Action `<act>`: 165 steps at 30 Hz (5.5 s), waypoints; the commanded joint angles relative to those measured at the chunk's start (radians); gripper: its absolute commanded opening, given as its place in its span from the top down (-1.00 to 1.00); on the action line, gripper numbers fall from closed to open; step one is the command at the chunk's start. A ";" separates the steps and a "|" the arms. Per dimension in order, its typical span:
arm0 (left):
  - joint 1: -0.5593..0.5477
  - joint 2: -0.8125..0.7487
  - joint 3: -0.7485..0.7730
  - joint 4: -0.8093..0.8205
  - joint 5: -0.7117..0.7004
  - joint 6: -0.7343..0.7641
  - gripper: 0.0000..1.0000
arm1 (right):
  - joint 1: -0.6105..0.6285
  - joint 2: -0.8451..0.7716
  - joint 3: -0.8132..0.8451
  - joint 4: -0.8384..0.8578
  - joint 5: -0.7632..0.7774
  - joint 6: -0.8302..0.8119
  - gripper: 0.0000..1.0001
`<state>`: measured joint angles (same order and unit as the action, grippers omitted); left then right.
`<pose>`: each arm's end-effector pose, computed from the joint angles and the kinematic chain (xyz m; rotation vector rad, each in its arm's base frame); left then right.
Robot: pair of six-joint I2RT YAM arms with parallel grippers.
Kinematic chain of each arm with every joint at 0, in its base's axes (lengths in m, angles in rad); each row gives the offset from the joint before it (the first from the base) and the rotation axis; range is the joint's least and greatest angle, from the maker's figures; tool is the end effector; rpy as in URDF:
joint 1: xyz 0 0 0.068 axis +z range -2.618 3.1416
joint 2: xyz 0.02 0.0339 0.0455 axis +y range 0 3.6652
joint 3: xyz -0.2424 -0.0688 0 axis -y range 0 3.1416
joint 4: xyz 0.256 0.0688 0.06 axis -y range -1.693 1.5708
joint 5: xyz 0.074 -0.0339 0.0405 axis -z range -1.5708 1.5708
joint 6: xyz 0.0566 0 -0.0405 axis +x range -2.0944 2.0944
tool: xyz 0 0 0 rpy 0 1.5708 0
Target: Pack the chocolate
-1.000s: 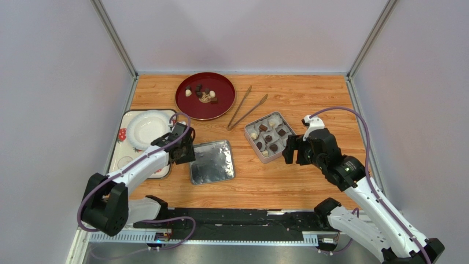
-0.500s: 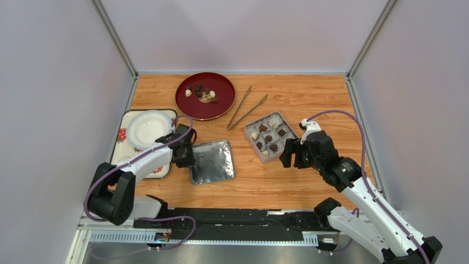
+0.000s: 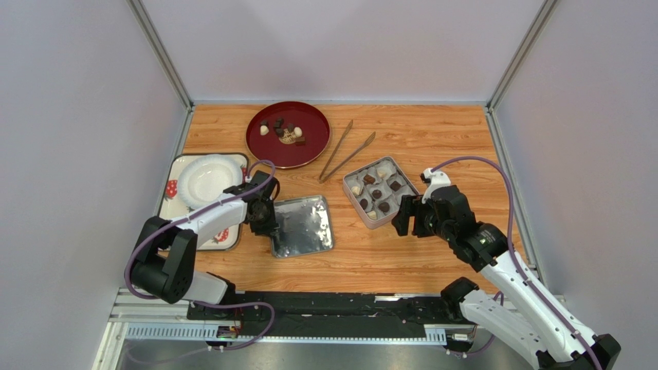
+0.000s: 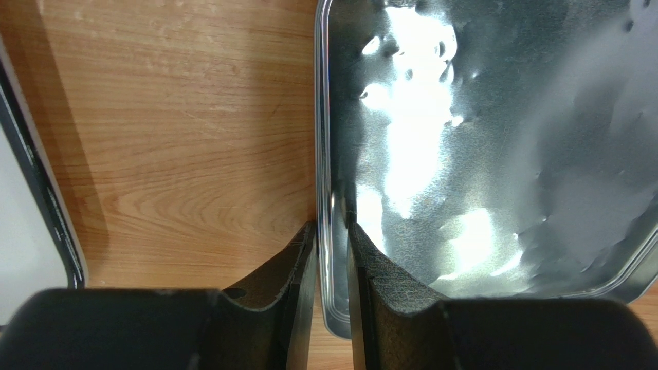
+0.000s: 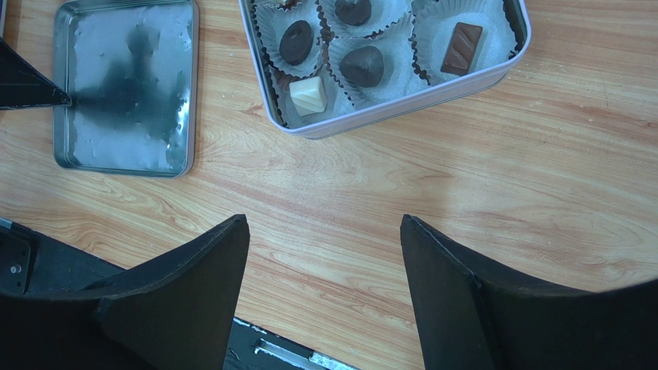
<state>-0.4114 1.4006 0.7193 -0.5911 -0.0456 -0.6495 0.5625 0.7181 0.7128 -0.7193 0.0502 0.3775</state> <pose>0.2338 -0.0992 0.1130 -0.3490 2.8356 -0.1611 0.1635 0.0997 0.2451 -0.1891 2.3242 0.4233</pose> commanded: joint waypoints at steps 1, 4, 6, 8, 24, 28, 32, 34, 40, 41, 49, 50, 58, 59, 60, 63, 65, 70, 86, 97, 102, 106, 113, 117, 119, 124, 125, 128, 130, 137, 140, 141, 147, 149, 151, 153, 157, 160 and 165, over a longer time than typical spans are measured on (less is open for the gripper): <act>-0.027 0.026 0.051 -0.004 0.018 0.005 0.42 | 0.004 -0.014 -0.004 0.052 -0.012 0.012 -0.51; -0.027 0.041 0.057 -0.012 -0.017 0.007 0.43 | 0.004 -0.008 -0.004 0.055 -0.021 0.014 -0.51; -0.027 0.044 0.060 -0.018 -0.039 0.010 0.45 | 0.004 -0.002 -0.004 0.058 -0.030 0.014 -0.51; -0.027 0.044 0.065 -0.018 -0.049 0.013 0.46 | 0.004 -0.002 -0.007 0.066 -0.033 0.011 -0.51; -0.032 -0.038 0.097 -0.094 -0.109 0.056 0.99 | 0.039 0.058 -0.053 0.204 -0.159 0.072 -0.48; -0.050 -0.135 0.121 -0.125 -0.151 0.102 0.99 | 0.050 0.081 -0.084 0.280 -0.214 0.126 -0.47; -0.064 -0.239 0.187 -0.180 -0.194 0.175 0.99 | 0.071 0.084 -0.110 0.372 -0.265 0.149 -0.46; -0.070 -0.274 0.221 -0.191 -0.194 0.201 0.99 | 0.077 0.078 -0.125 0.458 -0.297 0.158 -0.46; -0.075 -0.397 0.288 -0.190 -0.137 0.284 0.98 | 0.085 0.093 -0.147 0.673 -0.335 0.143 -0.44; -0.075 -0.425 0.295 -0.191 -0.119 0.295 0.98 | 0.085 0.099 -0.151 0.696 -0.339 0.138 -0.44; -0.075 -0.540 0.354 -0.174 0.001 0.323 0.94 | 0.086 0.230 -0.115 0.932 -0.412 0.121 -0.44; -0.075 -0.557 0.356 -0.170 0.024 0.323 0.94 | 0.085 0.266 -0.105 0.964 -0.420 0.123 -0.43; -0.075 -0.600 0.358 -0.108 0.113 0.284 0.92 | 0.091 0.389 -0.010 1.089 -0.530 0.150 -0.39; -0.075 -0.600 0.355 -0.101 0.116 0.278 0.92 | 0.093 0.402 -0.003 1.109 -0.544 0.155 -0.37; -0.075 -0.597 0.353 -0.087 0.119 0.274 0.92 | 0.094 0.420 0.005 1.120 -0.556 0.158 -0.36; -0.075 -0.594 0.345 -0.056 0.136 0.263 0.91 | 0.112 0.451 0.034 1.127 -0.579 0.158 -0.33; -0.075 -0.594 0.342 -0.036 0.150 0.249 0.91 | 0.123 0.466 0.047 1.130 -0.575 0.155 -0.29; -0.075 -0.589 0.315 0.033 0.184 0.222 0.88 | 0.139 0.501 0.060 1.141 -0.573 0.158 -0.09; -0.075 -0.604 0.285 0.041 0.156 0.120 -0.01 | 0.215 0.311 0.162 0.654 -0.244 -0.262 0.83; -0.075 -0.684 0.370 0.010 0.249 -0.191 -0.32 | 0.489 0.287 0.172 0.609 0.367 -0.552 0.78; -0.075 -0.666 0.365 0.037 0.354 -0.303 -0.35 | 0.626 0.336 0.142 0.710 0.623 -0.710 0.75; -0.075 -0.657 0.347 0.073 0.424 -0.351 -0.36 | 0.712 0.406 0.146 0.802 0.752 -0.807 0.75; -0.075 -0.666 0.341 0.045 0.408 -0.364 -0.45 | 0.798 0.487 0.146 0.891 0.835 -0.854 0.75; -0.075 -0.654 0.316 0.001 0.398 -0.361 -0.48 | 0.823 0.532 0.154 0.938 0.870 -0.894 0.75; -0.075 -0.657 0.298 -0.004 0.383 -0.364 -0.49 | 0.835 0.557 0.160 0.949 0.881 -0.911 0.75; -0.075 -0.658 0.281 0.027 0.368 -0.368 -0.49 | 0.866 0.609 0.162 1.003 0.918 -0.953 0.75; -0.075 -0.655 0.279 0.028 0.359 -0.366 -0.49 | 0.872 0.615 0.160 1.012 0.931 -0.966 0.75; -0.075 -0.638 0.266 0.025 0.365 -0.364 -0.48 | 0.883 0.638 0.163 1.049 0.951 -0.977 0.74; -0.075 -0.634 0.246 0.025 0.365 -0.364 -0.45 | 0.889 0.647 0.163 1.061 0.959 -0.985 0.73; -0.075 -0.701 0.143 0.065 0.259 -0.452 -0.28 | 0.899 0.701 0.163 1.139 1.010 -1.045 0.67; -0.075 -0.729 0.103 0.125 0.234 -0.518 -0.22 | 0.906 0.725 0.169 1.167 1.028 -1.072 0.66; -0.075 -0.730 0.097 0.143 0.231 -0.541 -0.21 | 0.910 0.742 0.171 1.173 1.031 -1.080 0.66; -0.075 -0.703 0.104 0.162 0.236 -0.565 -0.18 | 0.930 0.808 0.177 1.294 1.079 -1.192 0.65; -0.075 -0.689 0.097 0.172 0.259 -0.569 -0.15 | 0.936 0.827 0.183 1.308 1.080 -1.209 0.64; -0.075 -0.683 0.089 0.175 0.268 -0.578 -0.09 | 0.942 0.837 0.186 1.311 1.082 -1.213 0.64; -0.075 -0.683 0.080 0.180 0.268 -0.582 -0.03 | 0.947 0.840 0.192 1.319 1.083 -1.220 0.63; -0.075 -0.704 0.066 0.189 0.250 -0.588 0.17 | 0.952 0.839 0.195 1.322 1.083 -1.217 0.48; -0.075 -0.713 0.052 0.201 0.237 -0.587 0.39 | 0.953 0.821 0.198 1.269 1.070 -1.175 0.24; -0.075 -0.713 0.037 0.234 0.225 -0.590 0.66 | 0.953 0.770 0.224 1.105 1.008 -1.024 -0.11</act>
<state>-0.4839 0.6945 0.7685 -0.4259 0.2024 -1.2381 1.5101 1.5517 0.8818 0.4671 1.1000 -0.7784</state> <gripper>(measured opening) 0.221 0.518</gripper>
